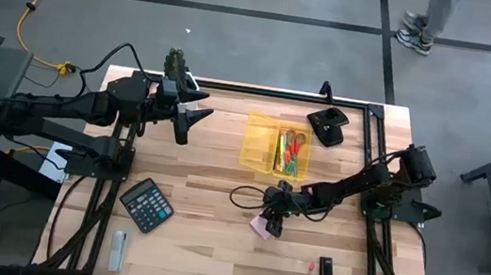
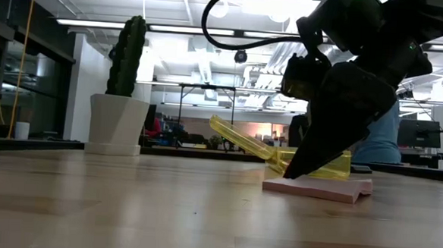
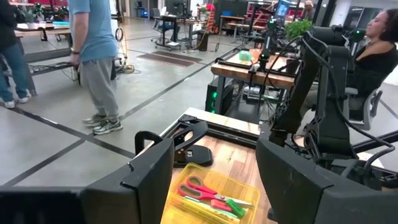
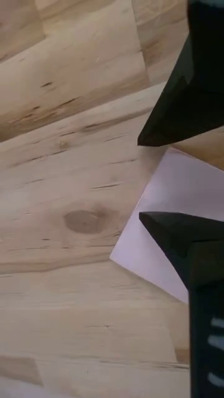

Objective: Pack school essentials
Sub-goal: Put the pink sticky note into the yellow supply box

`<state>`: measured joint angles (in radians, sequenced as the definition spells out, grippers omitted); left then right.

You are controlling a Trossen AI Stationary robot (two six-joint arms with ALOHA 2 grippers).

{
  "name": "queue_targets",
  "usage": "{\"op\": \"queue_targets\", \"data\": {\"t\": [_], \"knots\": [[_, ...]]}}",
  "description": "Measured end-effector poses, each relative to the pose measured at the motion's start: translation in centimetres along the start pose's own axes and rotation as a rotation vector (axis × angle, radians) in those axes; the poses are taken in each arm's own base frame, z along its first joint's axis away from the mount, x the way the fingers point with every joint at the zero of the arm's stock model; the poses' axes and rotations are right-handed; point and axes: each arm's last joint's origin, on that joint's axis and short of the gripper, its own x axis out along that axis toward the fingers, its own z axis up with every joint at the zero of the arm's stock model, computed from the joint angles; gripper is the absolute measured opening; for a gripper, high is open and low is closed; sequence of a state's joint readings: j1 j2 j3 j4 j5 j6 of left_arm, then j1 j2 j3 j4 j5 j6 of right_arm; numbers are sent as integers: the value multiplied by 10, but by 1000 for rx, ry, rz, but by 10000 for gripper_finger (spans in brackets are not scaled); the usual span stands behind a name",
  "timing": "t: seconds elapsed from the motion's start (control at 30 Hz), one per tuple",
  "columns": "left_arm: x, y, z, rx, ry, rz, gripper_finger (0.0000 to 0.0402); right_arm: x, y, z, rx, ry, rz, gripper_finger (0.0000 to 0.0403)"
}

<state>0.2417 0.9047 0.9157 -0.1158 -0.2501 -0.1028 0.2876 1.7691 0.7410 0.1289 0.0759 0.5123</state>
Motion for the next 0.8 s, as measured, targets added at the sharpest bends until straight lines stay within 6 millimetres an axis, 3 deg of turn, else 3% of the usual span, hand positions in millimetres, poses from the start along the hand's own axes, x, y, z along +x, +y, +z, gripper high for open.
{"op": "queue_targets", "data": {"t": [0.47,0.63,0.8], "knots": [[0,0,-2,5,18,2,216,-1,-1,-2,9,37,12,78],[0,0,-3,9,32,3,216,-11,0,1,20,65,77,14],[0,0,-3,9,32,3,216,-29,-8,16,56,33,141,3]]}}
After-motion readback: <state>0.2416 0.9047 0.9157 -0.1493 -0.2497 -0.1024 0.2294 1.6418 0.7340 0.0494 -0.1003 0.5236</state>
